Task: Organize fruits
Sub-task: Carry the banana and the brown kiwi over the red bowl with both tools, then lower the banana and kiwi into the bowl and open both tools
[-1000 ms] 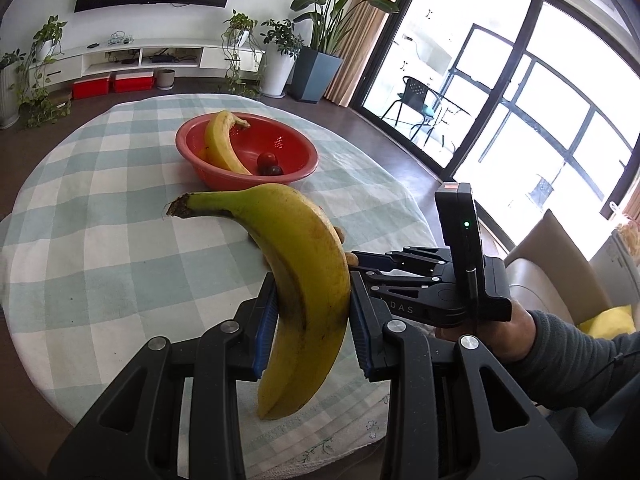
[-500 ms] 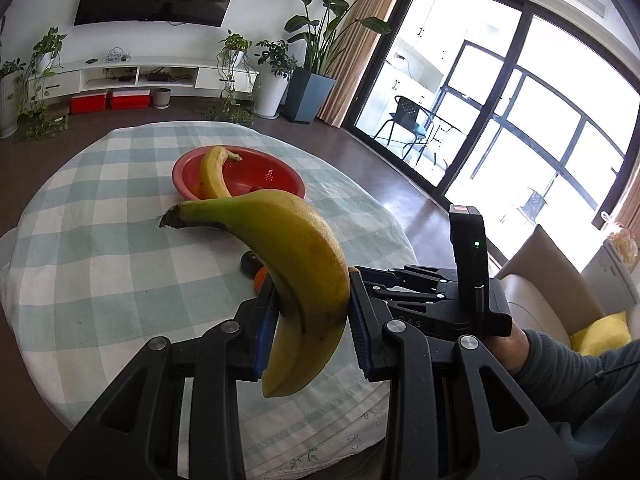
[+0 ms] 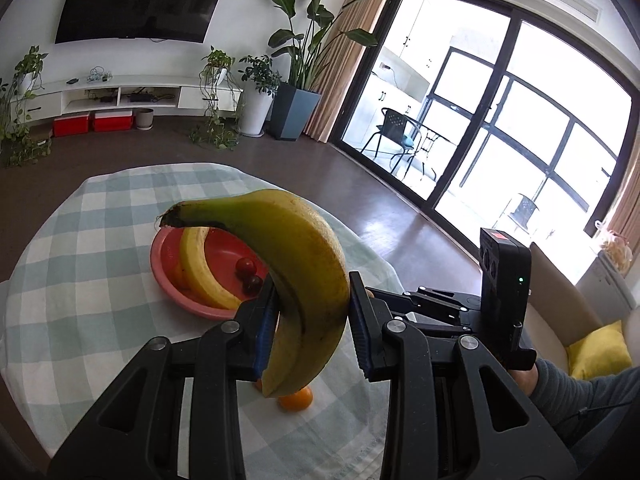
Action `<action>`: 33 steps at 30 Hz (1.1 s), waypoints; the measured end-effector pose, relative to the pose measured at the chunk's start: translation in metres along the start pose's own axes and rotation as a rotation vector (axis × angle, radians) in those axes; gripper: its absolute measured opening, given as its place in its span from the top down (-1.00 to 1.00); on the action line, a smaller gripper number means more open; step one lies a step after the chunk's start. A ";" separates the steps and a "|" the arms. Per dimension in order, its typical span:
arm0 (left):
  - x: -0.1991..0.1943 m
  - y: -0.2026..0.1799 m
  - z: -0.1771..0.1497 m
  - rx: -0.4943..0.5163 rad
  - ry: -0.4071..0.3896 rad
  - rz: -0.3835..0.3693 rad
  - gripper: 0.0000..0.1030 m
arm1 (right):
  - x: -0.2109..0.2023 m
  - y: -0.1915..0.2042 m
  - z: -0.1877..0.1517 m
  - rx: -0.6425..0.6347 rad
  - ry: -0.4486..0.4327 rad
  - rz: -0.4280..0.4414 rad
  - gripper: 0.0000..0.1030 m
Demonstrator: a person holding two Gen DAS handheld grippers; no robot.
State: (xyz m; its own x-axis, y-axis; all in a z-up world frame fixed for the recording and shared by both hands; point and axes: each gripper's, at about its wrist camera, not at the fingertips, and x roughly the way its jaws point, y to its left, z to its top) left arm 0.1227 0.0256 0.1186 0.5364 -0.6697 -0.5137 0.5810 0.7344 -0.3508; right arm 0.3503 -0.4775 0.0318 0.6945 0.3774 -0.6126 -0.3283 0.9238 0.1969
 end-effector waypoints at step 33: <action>0.200 0.049 0.078 0.003 0.301 0.102 0.40 | 0.131 -0.043 0.050 -0.011 0.164 -0.001 0.39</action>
State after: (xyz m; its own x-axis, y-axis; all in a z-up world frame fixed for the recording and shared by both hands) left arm 0.3063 -0.0811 0.0599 0.3869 -0.5295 -0.7550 0.5356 0.7955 -0.2834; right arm 0.4876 -0.4646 -0.0184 0.5812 0.3604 -0.7295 -0.3353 0.9230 0.1888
